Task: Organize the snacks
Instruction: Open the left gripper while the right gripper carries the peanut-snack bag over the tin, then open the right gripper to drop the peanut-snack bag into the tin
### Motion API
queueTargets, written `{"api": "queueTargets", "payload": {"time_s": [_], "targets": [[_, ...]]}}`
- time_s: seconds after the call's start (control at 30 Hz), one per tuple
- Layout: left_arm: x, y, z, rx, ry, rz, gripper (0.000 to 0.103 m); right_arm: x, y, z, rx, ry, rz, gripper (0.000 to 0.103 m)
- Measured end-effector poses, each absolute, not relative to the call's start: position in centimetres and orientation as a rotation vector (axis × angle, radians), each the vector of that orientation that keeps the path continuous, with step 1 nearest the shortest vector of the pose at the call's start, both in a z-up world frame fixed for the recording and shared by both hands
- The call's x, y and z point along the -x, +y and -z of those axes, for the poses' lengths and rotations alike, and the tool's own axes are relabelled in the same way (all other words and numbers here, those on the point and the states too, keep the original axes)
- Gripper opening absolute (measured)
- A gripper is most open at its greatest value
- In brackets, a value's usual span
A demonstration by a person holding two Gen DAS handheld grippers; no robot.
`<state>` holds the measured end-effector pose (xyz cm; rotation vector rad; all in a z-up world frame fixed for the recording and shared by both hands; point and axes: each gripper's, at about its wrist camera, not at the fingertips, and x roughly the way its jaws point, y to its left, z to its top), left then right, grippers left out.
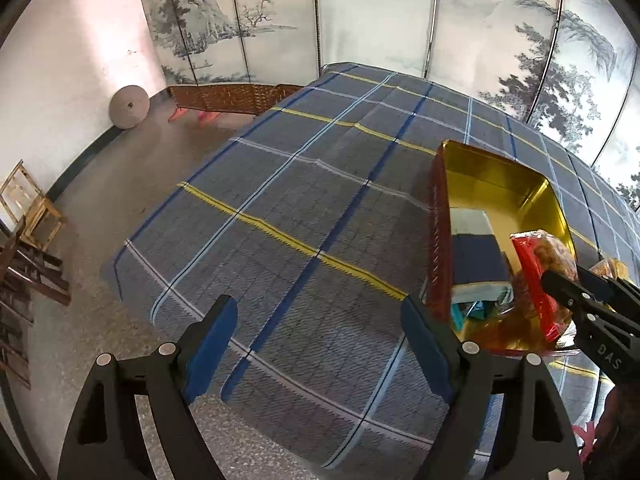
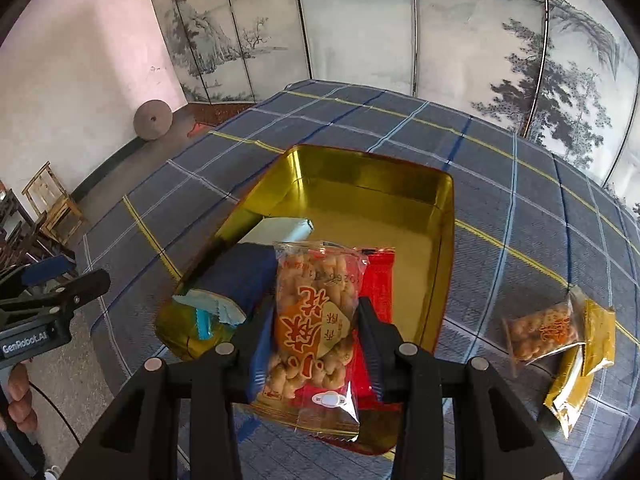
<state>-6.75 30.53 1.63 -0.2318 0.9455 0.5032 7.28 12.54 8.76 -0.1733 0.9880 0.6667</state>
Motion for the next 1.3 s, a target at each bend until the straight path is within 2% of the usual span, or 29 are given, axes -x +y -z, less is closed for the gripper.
{"api": "queueTargets", "payload": {"time_s": [0.77, 0.97, 1.3], "targets": [[7.7, 31.3, -1.5, 0.250, 0.953, -0.511, 0.081, -7.6, 14.6, -7.3, 0.257, 0.958, -0.649, 0.043], [7.8, 31.0, -1.6, 0.247, 0.954, -0.509, 0.081, -7.3, 14.6, -7.4, 0.251, 0.961, -0.665, 0.054], [7.7, 30.7, -1.7, 0.244, 0.952, -0.503, 0.081, -7.1, 13.8, -8.1, 0.220, 0.952, -0.677, 0.062]]}}
